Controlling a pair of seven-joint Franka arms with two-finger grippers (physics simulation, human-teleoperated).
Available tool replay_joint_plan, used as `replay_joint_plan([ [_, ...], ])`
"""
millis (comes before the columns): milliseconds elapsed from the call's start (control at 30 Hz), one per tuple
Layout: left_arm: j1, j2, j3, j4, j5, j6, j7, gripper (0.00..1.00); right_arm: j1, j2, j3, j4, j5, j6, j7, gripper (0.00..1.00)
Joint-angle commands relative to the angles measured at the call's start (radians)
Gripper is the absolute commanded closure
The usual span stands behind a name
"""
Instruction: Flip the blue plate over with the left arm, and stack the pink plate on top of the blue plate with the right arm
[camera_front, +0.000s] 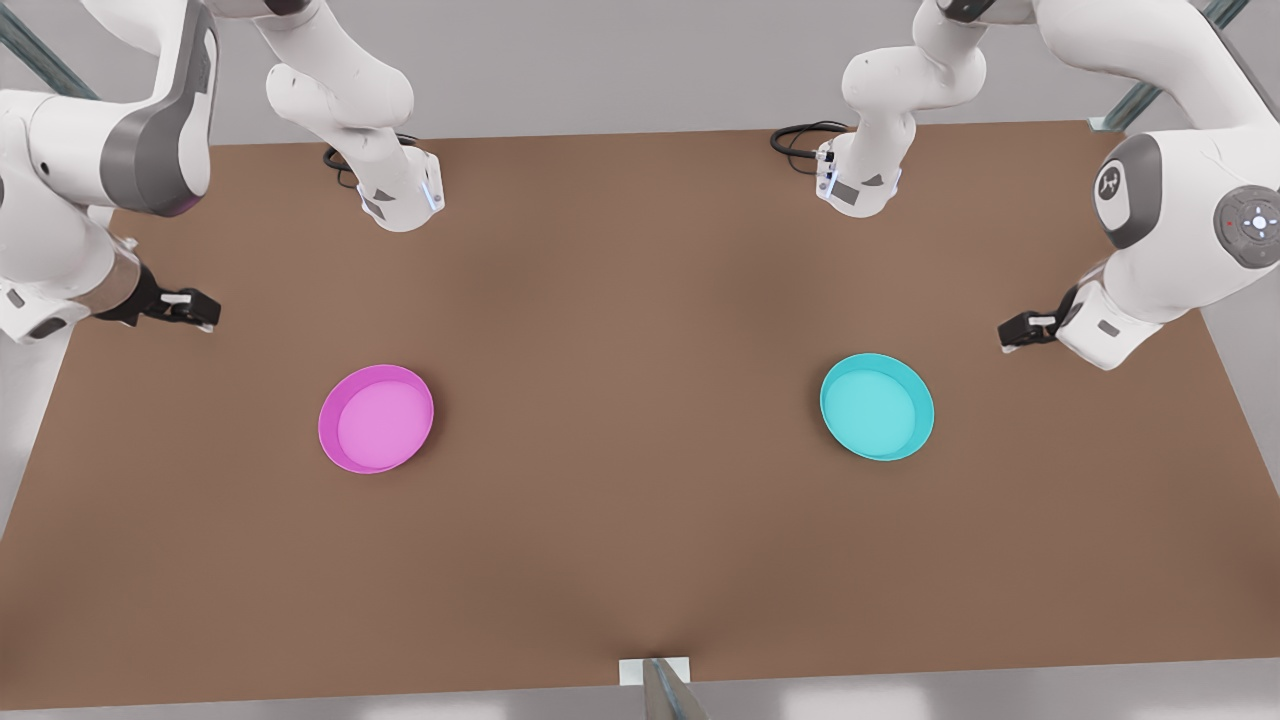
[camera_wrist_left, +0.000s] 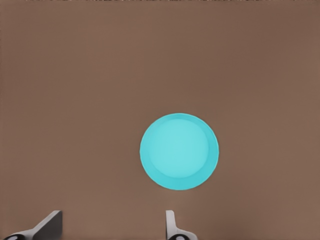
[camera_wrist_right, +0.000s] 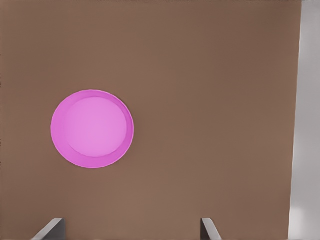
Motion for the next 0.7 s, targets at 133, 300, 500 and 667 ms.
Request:
replay_joint_plan([
  [133, 0.099, 0.189, 0.0, -0.042, -0.079, 0.123, -0.043, 0.0, -0.016, 0.029, -0.004, 0.046, 0.062, 0.037, 0.041, 0.0],
  [300, 0.211, 0.396, 0.0, -0.222, -0.14, 0.477, 0.609, 0.0, -0.036, 0.058, -0.009, 0.061, 0.071, 0.055, 0.04, 0.0],
  [500, 0.202, 0.45, -0.006, -0.269, -0.174, 0.506, 0.678, 0.0, -0.033, 0.066, -0.007, 0.063, 0.071, 0.057, 0.038, 0.0],
  [667, 0.194, 0.462, -0.005, -0.295, -0.246, 0.499, 0.688, 0.0, -0.033, 0.072, -0.007, 0.063, 0.071, 0.057, 0.038, 0.0],
])
